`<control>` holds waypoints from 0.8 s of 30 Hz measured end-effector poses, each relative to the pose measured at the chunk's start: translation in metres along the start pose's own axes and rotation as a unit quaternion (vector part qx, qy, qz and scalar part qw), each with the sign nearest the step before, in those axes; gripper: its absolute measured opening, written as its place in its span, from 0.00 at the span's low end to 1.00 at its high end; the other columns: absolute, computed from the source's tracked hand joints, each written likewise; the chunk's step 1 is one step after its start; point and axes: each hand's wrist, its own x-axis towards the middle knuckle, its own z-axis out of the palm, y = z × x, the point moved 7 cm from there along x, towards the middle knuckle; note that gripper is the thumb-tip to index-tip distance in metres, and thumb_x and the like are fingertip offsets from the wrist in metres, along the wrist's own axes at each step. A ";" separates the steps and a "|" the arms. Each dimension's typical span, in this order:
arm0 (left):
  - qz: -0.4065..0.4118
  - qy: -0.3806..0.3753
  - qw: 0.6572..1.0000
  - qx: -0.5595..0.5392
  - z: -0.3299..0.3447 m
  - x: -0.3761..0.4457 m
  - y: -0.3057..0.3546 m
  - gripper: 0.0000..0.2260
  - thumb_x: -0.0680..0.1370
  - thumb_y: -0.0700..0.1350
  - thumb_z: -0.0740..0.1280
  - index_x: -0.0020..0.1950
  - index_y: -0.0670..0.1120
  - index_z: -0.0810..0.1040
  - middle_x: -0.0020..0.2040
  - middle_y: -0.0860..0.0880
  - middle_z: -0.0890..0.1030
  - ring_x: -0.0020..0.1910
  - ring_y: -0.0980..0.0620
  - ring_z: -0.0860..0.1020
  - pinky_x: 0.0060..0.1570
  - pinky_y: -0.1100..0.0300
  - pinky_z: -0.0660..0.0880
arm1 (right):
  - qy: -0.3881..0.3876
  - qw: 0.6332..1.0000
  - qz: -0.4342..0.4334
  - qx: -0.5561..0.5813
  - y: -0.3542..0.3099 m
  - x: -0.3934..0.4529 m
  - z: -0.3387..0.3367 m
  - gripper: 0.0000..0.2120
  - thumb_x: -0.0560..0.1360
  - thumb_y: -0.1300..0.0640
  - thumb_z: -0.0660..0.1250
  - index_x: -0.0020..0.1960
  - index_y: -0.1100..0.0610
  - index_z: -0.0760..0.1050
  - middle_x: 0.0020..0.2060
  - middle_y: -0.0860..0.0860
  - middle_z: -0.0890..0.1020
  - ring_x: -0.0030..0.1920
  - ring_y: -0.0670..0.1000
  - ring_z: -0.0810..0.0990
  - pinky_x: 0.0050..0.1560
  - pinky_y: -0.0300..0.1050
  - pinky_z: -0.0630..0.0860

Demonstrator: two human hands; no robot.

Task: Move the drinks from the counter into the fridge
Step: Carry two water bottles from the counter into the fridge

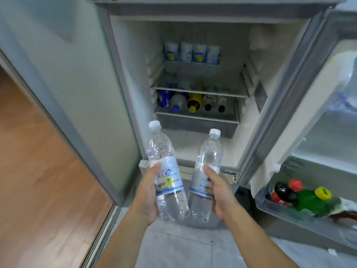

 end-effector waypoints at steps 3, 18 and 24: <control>0.015 -0.025 1.000 -0.008 0.022 0.033 0.027 0.25 0.67 0.49 0.72 0.62 0.42 0.77 0.43 0.41 0.83 0.36 0.45 0.83 0.33 0.54 0.79 | 0.003 0.999 -0.031 0.032 -0.035 0.028 0.003 0.19 0.70 0.48 0.75 0.57 0.53 0.78 0.50 0.60 0.85 0.47 0.60 0.85 0.57 0.61 0.80; 0.246 -0.019 0.952 0.181 0.109 0.208 0.182 0.22 0.75 0.42 0.73 0.66 0.48 0.72 0.54 0.48 0.84 0.52 0.47 0.83 0.50 0.51 0.81 | 0.144 0.937 -0.318 -0.023 -0.244 0.153 0.017 0.17 0.71 0.54 0.77 0.56 0.44 0.75 0.49 0.40 0.84 0.48 0.40 0.84 0.45 0.36 0.80; 0.325 0.033 0.911 0.253 0.130 0.279 0.251 0.24 0.75 0.44 0.73 0.68 0.47 0.69 0.59 0.51 0.79 0.56 0.51 0.80 0.39 0.68 0.78 | 0.138 0.919 -0.364 -0.051 -0.298 0.213 0.050 0.13 0.73 0.55 0.75 0.54 0.47 0.75 0.43 0.40 0.84 0.41 0.33 0.82 0.36 0.27 0.75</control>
